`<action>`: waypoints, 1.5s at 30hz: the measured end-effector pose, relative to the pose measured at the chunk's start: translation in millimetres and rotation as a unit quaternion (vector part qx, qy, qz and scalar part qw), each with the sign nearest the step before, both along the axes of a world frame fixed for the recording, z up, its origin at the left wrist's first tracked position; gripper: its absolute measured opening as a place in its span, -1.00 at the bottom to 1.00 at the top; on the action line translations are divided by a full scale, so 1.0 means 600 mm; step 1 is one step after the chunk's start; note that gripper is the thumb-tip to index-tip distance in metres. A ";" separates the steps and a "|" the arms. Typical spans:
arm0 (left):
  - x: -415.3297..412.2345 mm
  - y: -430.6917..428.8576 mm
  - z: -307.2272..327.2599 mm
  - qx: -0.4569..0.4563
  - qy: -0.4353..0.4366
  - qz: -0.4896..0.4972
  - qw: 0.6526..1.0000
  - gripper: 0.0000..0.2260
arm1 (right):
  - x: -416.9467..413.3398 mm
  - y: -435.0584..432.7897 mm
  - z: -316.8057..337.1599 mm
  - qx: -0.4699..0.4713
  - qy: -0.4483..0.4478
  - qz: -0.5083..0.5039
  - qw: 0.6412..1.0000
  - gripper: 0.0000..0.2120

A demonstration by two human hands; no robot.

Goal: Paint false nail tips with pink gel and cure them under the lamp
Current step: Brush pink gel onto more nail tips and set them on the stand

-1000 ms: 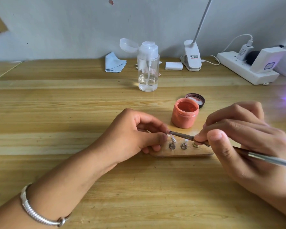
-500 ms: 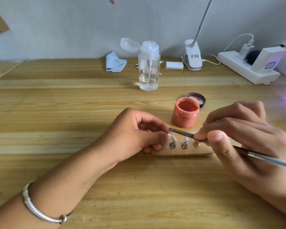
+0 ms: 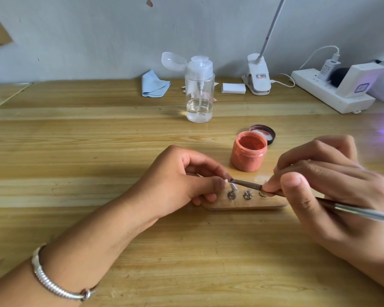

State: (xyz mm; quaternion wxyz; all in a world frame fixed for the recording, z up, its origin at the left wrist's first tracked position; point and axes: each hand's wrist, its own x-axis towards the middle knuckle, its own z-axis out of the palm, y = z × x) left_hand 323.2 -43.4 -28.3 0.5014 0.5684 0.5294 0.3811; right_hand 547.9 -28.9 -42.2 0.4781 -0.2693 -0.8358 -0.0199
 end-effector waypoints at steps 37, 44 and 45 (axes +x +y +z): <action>-0.001 0.003 -0.004 0.003 -0.007 0.009 1.000 -0.90 | -0.006 0.008 -0.004 -0.041 0.026 0.015 0.999 -0.52; -0.001 0.003 -0.002 0.001 0.003 0.000 1.000 -0.86 | 0.003 0.005 0.001 -0.034 0.048 0.019 0.998 -0.51; 0.000 0.003 -0.002 0.002 0.003 0.002 1.000 -0.86 | 0.002 0.005 0.001 -0.033 0.046 0.016 0.998 -0.51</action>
